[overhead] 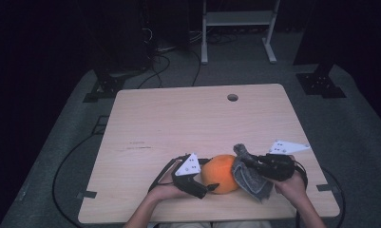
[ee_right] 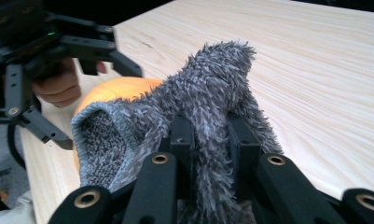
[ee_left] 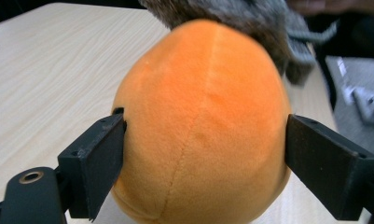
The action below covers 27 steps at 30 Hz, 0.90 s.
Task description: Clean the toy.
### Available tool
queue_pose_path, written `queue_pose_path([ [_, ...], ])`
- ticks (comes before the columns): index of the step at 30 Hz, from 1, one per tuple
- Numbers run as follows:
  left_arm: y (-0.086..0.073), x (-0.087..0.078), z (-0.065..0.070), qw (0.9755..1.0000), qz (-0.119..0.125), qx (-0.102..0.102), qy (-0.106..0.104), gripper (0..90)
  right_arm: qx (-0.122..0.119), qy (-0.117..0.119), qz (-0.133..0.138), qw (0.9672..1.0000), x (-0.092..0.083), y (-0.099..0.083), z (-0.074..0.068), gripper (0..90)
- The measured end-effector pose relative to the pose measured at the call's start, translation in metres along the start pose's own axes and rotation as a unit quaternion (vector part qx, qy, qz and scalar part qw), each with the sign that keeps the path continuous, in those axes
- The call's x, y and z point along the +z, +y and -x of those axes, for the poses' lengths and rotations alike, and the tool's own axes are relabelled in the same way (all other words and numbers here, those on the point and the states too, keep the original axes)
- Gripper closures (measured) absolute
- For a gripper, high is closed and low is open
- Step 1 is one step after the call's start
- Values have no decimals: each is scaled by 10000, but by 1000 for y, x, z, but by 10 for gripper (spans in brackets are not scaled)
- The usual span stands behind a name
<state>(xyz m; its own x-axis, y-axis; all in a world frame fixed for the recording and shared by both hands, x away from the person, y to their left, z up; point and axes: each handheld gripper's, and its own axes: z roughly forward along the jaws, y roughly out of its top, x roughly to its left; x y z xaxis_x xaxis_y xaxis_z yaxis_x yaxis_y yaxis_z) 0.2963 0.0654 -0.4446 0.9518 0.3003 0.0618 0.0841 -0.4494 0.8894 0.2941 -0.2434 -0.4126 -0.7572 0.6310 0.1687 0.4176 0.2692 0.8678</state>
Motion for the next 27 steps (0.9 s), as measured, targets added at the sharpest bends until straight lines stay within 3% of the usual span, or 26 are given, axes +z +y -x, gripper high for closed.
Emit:
queue_pose_path([
  [3, 1, 0, 1, 9999, -37, 48, 112, 203, -67, -66, 70, 9999, -6, 3, -4, 752],
  [7, 3, 3, 4, 9999, 18, 52, 123, 240, -417, 157, 239, 9987, -5, 18, -28, 751],
  [9, 4, 3, 6, 9998, -41, 147, 115, 241, -635, 196, 146, 9977, 3, 22, -41, 748],
  [11, 3, 3, 7, 9998, -39, 124, 124, 247, -813, 117, -31, 9966, 11, 22, -45, 747],
  [13, 2, 2, 6, 9999, 2, 100, 100, 254, -702, 154, -34, 9974, 12, 19, -37, 748],
  [16, 3, 2, 6, 9999, 13, 100, 61, 255, -424, 26, -42, 9991, 5, 12, -20, 748],
  [18, 4, 0, 6, 9998, 160, 120, -67, 236, -235, 70, -73, 9997, 0, 7, -11, 748],
  [20, 6, -6, 2, 9987, 434, -60, -264, 182, -185, 55, -86, 9998, -1, 5, -7, 750],
  [21, 6, -8, 0, 9985, 470, -146, -220, 152, -219, 36, -114, 9997, -2, 4, -7, 750],
  [23, 6, -6, -3, 9995, 255, -169, 36, 105, -224, 88, -110, 9996, -2, 5, -6, 750],
  [27, 1, 4, -4, 9994, 109, -330, -62, 70, -262, 118, -103, 9995, 0, 5, -7, 748],
])
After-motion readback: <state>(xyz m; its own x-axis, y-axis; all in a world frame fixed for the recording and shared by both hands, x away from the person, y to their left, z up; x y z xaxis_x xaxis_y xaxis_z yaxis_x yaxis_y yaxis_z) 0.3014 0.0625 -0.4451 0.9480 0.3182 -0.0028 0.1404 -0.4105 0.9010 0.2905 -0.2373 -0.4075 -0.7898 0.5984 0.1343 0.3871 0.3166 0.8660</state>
